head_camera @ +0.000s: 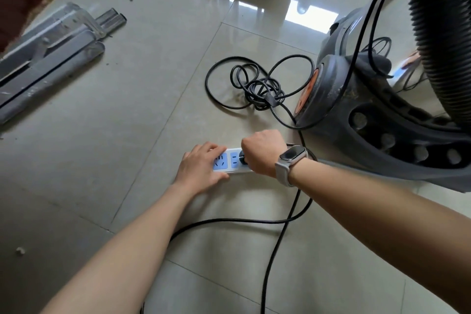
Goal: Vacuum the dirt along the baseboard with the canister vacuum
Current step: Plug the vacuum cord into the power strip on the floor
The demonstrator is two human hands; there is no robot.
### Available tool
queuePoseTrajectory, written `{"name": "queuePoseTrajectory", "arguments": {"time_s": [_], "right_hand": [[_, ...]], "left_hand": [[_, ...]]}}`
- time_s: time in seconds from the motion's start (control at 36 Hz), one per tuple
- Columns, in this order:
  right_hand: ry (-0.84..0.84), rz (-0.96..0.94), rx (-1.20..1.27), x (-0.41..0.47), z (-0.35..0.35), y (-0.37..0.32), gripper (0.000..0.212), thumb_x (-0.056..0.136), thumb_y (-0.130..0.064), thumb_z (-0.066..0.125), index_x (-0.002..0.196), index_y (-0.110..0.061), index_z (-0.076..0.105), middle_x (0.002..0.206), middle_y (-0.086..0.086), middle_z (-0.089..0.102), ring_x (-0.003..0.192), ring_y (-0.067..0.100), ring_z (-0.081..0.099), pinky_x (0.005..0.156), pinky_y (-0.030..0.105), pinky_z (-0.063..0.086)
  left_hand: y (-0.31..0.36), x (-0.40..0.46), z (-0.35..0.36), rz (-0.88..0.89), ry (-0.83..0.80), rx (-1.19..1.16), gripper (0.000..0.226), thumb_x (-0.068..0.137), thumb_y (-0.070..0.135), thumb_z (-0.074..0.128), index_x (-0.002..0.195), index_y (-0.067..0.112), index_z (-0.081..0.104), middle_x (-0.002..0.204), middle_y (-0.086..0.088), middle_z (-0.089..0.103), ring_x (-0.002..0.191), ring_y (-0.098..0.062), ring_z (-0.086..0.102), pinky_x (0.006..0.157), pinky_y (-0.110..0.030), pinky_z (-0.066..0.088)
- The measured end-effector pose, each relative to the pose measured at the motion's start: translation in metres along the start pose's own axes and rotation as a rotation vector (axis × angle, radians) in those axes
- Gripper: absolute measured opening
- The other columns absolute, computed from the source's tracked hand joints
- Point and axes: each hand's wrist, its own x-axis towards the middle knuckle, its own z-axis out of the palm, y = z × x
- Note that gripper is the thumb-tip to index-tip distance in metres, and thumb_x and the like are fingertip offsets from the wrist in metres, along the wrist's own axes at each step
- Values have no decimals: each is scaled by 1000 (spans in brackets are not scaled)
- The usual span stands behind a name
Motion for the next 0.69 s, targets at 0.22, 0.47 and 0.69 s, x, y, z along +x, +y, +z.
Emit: {"name": "queuePoseTrajectory", "arguments": {"time_s": [0.22, 0.47, 0.69], "right_hand": [[57, 85, 219, -16, 29, 6, 10, 96, -14, 46, 106, -13, 48, 106, 10, 66, 93, 37, 62, 63, 34, 32], [42, -79, 135, -7, 30, 20, 16, 98, -18, 43, 110, -11, 48, 111, 9, 63, 96, 34, 61, 63, 34, 31], [50, -68, 92, 4, 27, 1, 16, 95, -15, 47, 108, -9, 55, 108, 11, 65, 94, 35, 62, 63, 32, 29]], "left_hand": [[-2, 0, 1, 5, 21, -20, 72, 72, 42, 80, 137, 25, 53, 129, 3, 54, 119, -23, 48, 94, -32, 35], [-8, 1, 5, 26, 35, -27, 74, 71, 46, 80, 137, 31, 52, 126, 4, 55, 116, -20, 49, 87, -30, 30], [-15, 3, 13, 37, 107, -92, 75, 57, 53, 67, 125, 22, 65, 109, -2, 64, 100, -28, 59, 84, -36, 36]]}}
